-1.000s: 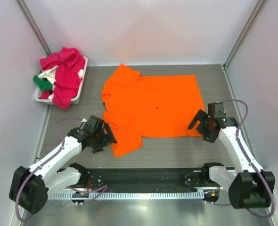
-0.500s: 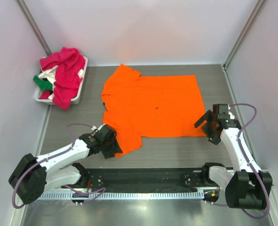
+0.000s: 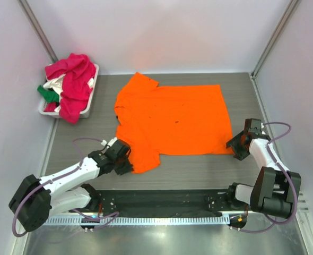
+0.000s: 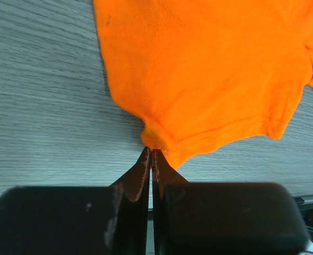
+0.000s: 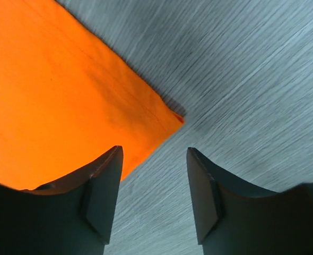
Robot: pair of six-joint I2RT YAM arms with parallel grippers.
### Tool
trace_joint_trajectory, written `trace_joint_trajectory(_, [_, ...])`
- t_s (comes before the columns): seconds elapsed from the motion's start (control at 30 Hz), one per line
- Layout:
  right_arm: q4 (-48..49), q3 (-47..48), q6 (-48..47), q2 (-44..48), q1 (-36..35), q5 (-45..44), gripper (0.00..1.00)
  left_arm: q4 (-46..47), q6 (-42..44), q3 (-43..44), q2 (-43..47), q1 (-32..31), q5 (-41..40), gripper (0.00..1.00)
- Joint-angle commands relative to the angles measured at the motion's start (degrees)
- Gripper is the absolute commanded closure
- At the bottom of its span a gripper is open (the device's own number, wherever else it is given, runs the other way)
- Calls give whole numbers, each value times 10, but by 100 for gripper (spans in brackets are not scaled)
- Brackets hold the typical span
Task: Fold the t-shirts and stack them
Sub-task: Flatten the tshirt out
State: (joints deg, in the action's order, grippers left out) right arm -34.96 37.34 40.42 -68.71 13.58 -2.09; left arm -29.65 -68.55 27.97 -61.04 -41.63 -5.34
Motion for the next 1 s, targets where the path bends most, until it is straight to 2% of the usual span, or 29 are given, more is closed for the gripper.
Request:
trace_joint_trajectory(0.0, [46,-17,-2,-7,2,-2,44,-8,4,18,13,-2,-16,100])
trace_joint_trajectory(0.03, [67,-29,-2,-18,1,2,51,-8,4,21,18,-2,-15,100])
trace_joint_trajectory(0.23, [85,-35,-5,-35,2,-5,59,-30,9,38,31,-2,-19,100])
trace_joint_trajectory(0.5, [99,-37,-16,-48,3,-13,62,-52,11,48,49,-2,-24,100])
trace_joint_trajectory(0.67, [101,-45,-16,-35,2,8,79,-84,13,67,63,-2,-29,100])
trace_joint_trajectory(0.7, [100,-45,-17,-28,2,13,88,-92,15,71,68,-2,-29,100])
trace_joint_trajectory(0.77, [85,-42,-15,-13,4,36,99,-132,16,88,86,-2,-31,100])
trace_joint_trajectory(0.97, [-40,-6,3,86,3,43,99,-275,14,148,159,-2,-47,100])
